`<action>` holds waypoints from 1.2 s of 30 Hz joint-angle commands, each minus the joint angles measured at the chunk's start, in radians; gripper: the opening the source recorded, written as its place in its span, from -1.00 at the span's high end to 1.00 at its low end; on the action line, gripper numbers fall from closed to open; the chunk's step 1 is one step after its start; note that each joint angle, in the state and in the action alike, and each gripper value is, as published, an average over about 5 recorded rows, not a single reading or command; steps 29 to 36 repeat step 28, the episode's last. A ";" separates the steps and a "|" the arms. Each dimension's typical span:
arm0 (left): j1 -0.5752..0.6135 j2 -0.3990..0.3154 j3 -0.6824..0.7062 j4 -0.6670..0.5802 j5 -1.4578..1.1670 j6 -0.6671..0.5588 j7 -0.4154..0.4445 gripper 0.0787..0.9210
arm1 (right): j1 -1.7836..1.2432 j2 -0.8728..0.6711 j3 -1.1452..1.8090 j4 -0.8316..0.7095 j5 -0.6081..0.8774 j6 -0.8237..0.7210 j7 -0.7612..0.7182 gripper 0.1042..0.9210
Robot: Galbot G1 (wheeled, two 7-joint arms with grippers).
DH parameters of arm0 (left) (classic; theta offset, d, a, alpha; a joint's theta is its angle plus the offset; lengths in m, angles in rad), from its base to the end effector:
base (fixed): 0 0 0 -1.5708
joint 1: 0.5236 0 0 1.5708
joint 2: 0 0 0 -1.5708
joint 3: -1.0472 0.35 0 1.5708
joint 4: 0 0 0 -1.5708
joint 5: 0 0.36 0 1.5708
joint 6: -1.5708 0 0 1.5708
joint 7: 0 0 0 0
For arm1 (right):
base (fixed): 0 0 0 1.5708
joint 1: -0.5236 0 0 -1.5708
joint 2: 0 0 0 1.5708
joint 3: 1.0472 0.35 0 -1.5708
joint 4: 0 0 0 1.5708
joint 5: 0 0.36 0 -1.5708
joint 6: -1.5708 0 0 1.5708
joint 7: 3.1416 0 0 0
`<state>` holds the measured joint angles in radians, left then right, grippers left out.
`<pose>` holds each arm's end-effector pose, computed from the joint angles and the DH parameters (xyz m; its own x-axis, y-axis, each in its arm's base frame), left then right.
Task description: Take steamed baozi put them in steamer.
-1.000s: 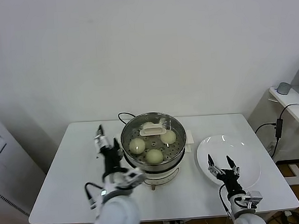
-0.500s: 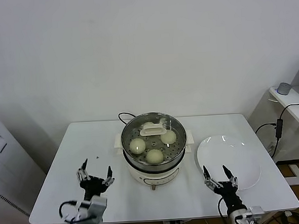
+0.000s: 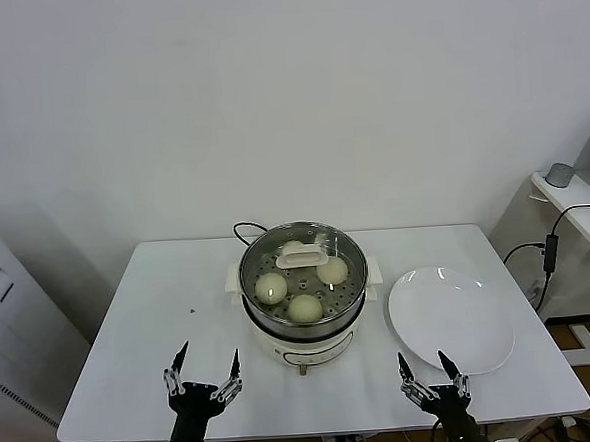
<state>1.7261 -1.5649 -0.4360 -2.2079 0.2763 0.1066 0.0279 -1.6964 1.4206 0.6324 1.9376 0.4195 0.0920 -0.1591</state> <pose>0.1389 -0.0245 -0.2869 -0.9858 0.0764 0.1498 0.1085 0.9695 0.2197 0.1374 -0.0691 -0.3716 -0.9860 -0.0864 0.1424 -0.0498 0.9688 0.2428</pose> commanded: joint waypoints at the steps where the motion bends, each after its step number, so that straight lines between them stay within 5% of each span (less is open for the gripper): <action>1: 0.076 0.002 -0.017 -0.001 -0.133 -0.084 -0.007 -0.77 | -0.053 0.006 -0.005 0.029 -0.015 0.008 0.005 -0.76; 36: 0.127 -0.010 -0.059 -0.086 -0.085 0.044 0.026 -0.77 | -0.083 -0.023 0.022 0.160 -0.102 -0.103 0.017 -0.76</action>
